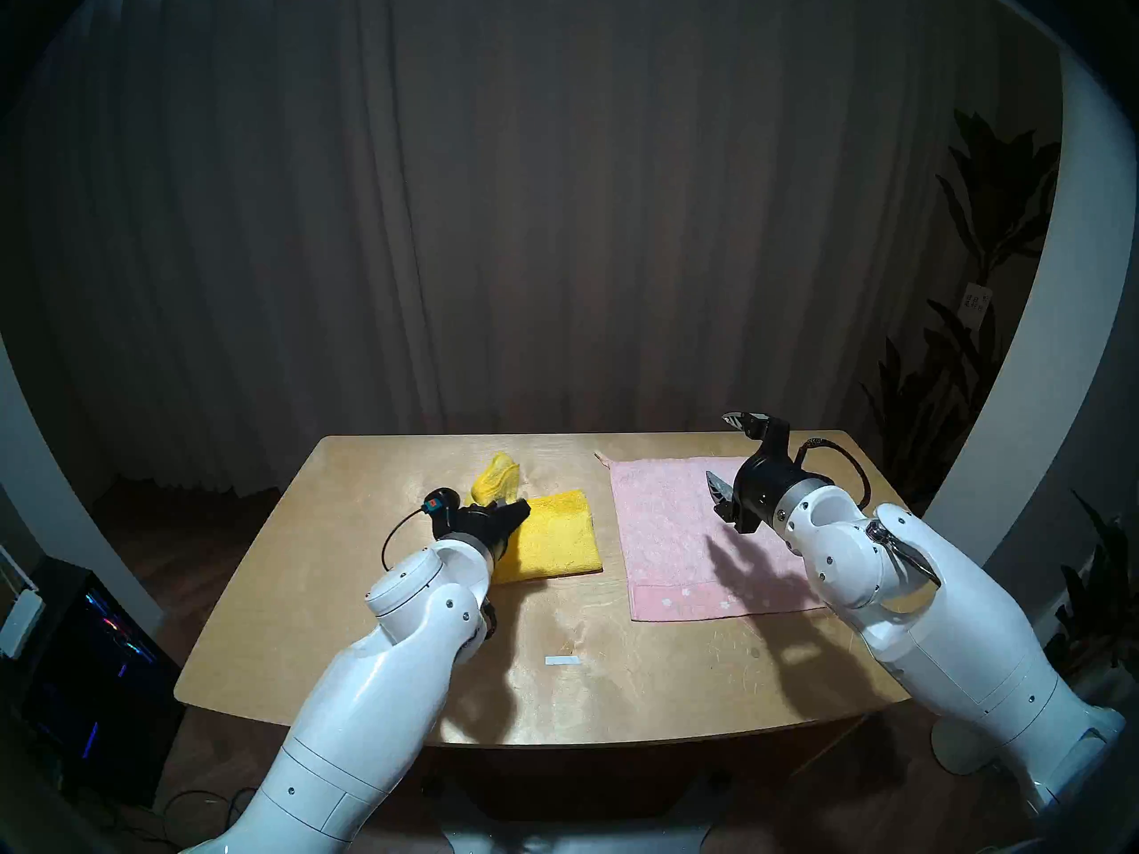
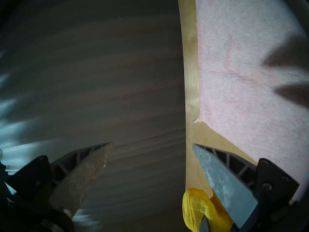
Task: Fold each towel twice and stack them on table
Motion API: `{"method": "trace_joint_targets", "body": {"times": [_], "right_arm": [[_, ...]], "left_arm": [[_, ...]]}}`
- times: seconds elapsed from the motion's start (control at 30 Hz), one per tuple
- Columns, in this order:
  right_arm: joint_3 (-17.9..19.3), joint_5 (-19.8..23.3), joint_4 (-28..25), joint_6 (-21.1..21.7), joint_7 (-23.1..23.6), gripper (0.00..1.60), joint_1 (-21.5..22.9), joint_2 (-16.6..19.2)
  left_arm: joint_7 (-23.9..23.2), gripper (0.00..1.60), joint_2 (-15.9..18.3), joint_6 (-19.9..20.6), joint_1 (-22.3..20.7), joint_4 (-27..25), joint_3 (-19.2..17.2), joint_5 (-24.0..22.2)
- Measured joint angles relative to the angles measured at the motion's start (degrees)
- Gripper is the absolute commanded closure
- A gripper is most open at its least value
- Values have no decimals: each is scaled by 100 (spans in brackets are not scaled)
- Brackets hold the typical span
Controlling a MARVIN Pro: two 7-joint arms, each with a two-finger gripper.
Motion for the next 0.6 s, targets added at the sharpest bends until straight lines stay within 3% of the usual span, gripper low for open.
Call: {"method": "trace_joint_targets", "body": {"times": [0.3, 0.6], "right_arm": [[253, 149, -1, 44, 132, 0, -246, 147], [441, 280, 25, 141, 239, 0, -430, 256]], "left_arm": [[-35, 160, -156, 8, -334, 548, 626, 459], [-17, 160, -238, -33, -531, 805, 993, 848]]}}
